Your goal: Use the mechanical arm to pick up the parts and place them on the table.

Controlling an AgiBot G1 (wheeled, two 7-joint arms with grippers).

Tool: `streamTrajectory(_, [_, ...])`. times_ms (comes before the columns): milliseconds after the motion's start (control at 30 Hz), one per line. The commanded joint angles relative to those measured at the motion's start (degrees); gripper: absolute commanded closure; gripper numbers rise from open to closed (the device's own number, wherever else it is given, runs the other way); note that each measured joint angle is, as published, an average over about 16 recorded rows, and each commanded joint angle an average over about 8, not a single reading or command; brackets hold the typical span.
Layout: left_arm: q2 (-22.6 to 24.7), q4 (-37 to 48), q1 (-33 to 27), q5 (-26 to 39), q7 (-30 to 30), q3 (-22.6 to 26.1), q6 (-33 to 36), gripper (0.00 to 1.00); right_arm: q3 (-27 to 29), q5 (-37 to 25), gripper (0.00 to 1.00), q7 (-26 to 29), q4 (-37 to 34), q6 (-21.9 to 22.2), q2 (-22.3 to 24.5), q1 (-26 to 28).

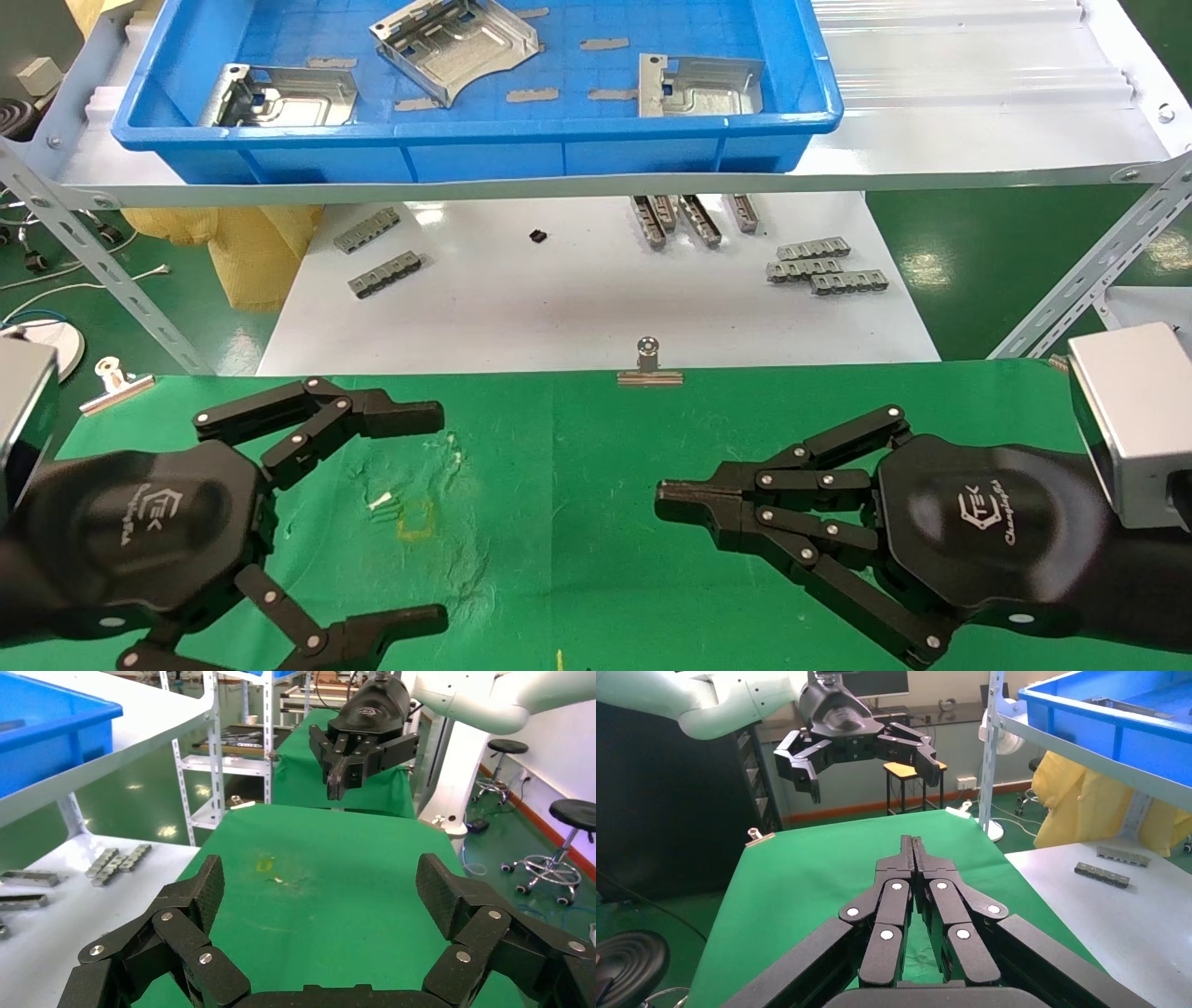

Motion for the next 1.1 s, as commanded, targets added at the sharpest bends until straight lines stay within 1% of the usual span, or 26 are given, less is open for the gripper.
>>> streamTrajectory(33, [-0.09,-0.17,-0.02,-0.05,-0.07,-0.08,-0.12,0.0,0.0,0.0,1.0,0.0,0.0,0.0,0.0,0.0])
streamTrajectory(200, [1.78,1.66,-6.53,3.01,0.03,0.37,-1.57,0.0,-0.02,0.01,1.0,-0.01,-0.02,-0.01,0.0,0.01])
streamTrajectory(333, [4.4,6.57,-13.56,6.74,-0.12,1.58,-2.74,0.0,-0.02,0.01,1.0,-0.02,-0.02,-0.01,0.0,0.02])
streamTrajectory(433, [7.34,12.53,-19.89,11.09,-1.09,3.67,-3.92,0.0,-0.03,0.01,1.0,-0.02,-0.02,-0.01,0.0,0.02])
streamTrajectory(567, [12.63,22.78,-28.94,17.87,-1.94,7.28,-5.67,0.0,-0.04,0.02,1.0,-0.02,-0.03,0.0,0.01,0.02])
streamTrajectory(767, [21.02,39.31,-40.2,26.17,-0.14,11.75,-8.76,0.0,-0.05,0.03,1.0,-0.03,-0.03,0.0,0.01,0.03])
streamTrajectory(933, [27.27,51.16,-47.12,30.36,2.62,13.51,-15.06,0.0,-0.06,0.04,1.0,-0.04,-0.03,0.01,0.02,0.03])
streamTrajectory(1100, [32.5,60.09,-51.45,32.89,4.94,14.14,-25.58,0.0,-0.07,0.04,1.0,-0.04,-0.03,0.01,0.02,0.03])
